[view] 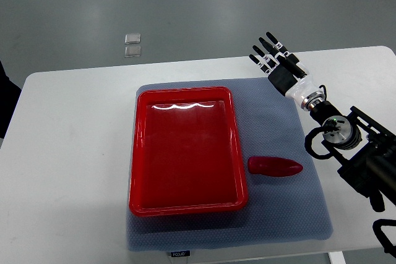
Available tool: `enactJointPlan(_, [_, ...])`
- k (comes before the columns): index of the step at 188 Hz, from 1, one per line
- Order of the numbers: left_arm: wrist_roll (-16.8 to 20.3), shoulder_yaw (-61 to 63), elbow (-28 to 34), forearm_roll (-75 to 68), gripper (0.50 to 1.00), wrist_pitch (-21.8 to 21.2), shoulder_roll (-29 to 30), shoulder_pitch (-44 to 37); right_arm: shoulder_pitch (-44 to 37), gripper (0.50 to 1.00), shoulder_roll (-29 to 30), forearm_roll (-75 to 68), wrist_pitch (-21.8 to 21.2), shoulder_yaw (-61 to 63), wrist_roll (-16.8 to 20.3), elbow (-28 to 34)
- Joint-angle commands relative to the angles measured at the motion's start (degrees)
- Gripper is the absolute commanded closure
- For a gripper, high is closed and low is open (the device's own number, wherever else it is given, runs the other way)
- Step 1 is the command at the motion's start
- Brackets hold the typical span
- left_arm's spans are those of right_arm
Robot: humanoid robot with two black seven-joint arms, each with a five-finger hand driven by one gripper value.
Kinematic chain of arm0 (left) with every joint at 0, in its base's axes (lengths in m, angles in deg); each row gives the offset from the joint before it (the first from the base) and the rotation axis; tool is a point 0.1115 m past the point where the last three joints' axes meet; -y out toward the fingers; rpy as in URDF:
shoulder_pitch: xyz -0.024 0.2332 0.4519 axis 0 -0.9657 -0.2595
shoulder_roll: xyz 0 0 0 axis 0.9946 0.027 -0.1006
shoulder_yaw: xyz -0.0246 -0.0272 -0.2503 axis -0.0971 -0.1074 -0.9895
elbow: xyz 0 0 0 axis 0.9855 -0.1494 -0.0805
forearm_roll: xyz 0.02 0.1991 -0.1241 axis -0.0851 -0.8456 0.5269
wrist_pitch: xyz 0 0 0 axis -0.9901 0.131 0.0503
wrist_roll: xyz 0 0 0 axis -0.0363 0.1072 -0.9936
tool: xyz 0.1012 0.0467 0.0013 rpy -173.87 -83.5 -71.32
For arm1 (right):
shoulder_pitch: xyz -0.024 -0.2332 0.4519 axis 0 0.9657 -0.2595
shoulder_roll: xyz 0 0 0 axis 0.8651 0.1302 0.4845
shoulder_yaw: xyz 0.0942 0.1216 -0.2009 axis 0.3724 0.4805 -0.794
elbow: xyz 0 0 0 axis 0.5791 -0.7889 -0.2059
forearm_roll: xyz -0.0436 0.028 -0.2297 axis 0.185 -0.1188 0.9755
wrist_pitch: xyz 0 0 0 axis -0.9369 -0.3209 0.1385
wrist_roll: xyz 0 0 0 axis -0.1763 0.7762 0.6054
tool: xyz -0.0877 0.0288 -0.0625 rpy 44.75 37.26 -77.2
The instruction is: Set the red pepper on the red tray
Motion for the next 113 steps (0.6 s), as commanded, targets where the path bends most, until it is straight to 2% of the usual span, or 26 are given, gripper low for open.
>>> enactJointPlan(1, [0.0, 0.0, 0.0, -0.08, 0.5, 0.0, 0.0, -0.01, -0.09, 0.587, -0.09, 0.0, 0.0, 0.0, 0.02, 0.09])
enactJointPlan(64, [0.0, 0.0, 0.0, -0.08, 0.5, 0.0, 0.0, -0.01, -0.35, 0.587, -0.53, 0.79, -0.7, -0.52, 0.28, 0.26])
enactJointPlan(90, [0.0, 0.0, 0.0, -0.08, 0.5, 0.0, 0.0, -0.01, -2.81, 0.587, -6.24, 19.77, -0.88, -5.97, 0.37, 3.52])
enactJointPlan(102, [0.0, 0.0, -0.09, -0.08, 0.5, 0.09, 0.0, 0.08, -4.04, 0.589, -10.98, 31.27, -1.14, -8.43, 0.37, 7.55])
enactJointPlan(111, [0.0, 0.0, -0.09, -0.08, 0.5, 0.09, 0.0, 0.08, -4.04, 0.589, -10.98, 31.29, -1.14, -8.44, 0.37, 7.56])
enactJointPlan(112, [0.0, 0.09, -0.09, -0.08, 0.5, 0.09, 0.0, 0.08, -4.22, 0.589, -15.16, 39.21, -2.1, -9.91, 0.37, 12.08])
enactJointPlan(113, [0.0, 0.09, -0.09, -0.08, 0.5, 0.09, 0.0, 0.08, -4.22, 0.589, -15.2, 39.29, -2.11, -9.93, 0.37, 12.13])
